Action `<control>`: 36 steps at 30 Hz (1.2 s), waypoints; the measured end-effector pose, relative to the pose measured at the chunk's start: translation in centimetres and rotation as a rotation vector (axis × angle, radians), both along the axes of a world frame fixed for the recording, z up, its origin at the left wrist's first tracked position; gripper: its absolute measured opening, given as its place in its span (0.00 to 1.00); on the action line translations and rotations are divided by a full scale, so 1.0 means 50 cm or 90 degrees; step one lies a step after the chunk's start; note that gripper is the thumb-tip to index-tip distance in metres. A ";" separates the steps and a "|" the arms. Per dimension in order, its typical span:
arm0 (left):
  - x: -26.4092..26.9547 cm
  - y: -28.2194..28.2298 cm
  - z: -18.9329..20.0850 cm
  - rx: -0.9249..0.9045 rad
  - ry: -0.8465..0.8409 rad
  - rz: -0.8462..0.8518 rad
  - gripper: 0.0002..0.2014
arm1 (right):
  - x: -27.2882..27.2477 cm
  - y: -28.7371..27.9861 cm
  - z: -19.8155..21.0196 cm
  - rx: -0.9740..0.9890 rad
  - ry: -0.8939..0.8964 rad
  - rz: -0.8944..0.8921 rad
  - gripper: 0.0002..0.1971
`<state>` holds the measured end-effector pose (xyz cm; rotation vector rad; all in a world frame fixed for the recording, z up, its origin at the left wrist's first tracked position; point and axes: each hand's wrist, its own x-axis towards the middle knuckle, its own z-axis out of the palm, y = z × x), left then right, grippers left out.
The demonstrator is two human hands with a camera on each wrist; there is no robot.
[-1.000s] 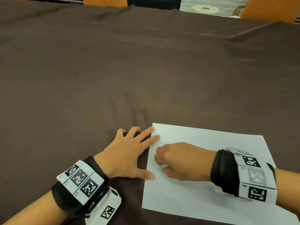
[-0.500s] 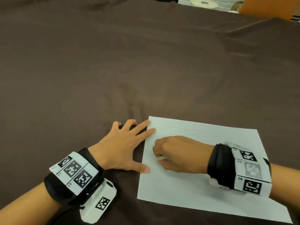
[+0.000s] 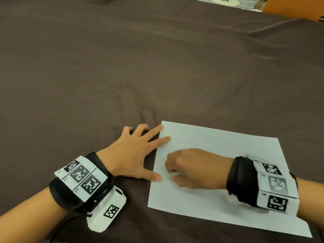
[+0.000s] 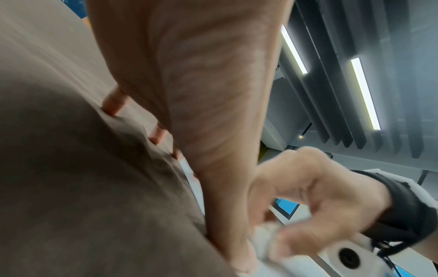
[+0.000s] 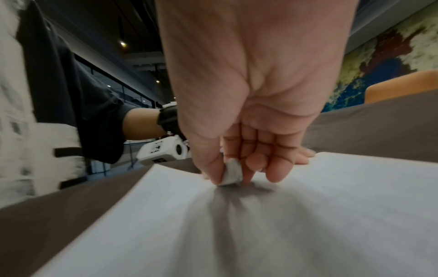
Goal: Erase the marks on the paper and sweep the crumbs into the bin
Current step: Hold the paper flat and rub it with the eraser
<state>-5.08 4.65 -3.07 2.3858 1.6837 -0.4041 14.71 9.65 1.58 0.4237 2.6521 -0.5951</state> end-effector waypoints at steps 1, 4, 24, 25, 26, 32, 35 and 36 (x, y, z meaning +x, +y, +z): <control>0.001 0.000 0.000 -0.004 0.003 0.000 0.54 | -0.003 0.010 -0.001 0.015 0.012 -0.022 0.06; 0.003 0.000 0.002 -0.011 0.007 -0.002 0.55 | -0.001 0.004 -0.010 0.010 0.021 -0.001 0.06; 0.005 -0.001 0.003 -0.006 0.011 0.002 0.56 | 0.007 0.026 -0.007 0.023 0.010 0.005 0.04; 0.005 -0.001 0.003 -0.008 0.011 0.002 0.56 | 0.014 0.012 -0.005 -0.005 -0.005 0.028 0.05; 0.005 -0.001 0.003 -0.011 0.009 0.004 0.56 | 0.020 0.002 -0.005 -0.025 -0.019 0.042 0.05; 0.005 -0.001 0.003 -0.002 -0.008 0.004 0.56 | -0.012 0.046 -0.010 0.045 0.033 -0.043 0.06; 0.005 -0.001 0.003 -0.009 0.001 0.005 0.56 | 0.003 0.035 -0.011 0.029 0.024 -0.018 0.05; 0.006 -0.001 0.005 -0.010 -0.001 0.007 0.56 | 0.015 0.022 -0.010 0.005 0.010 0.006 0.04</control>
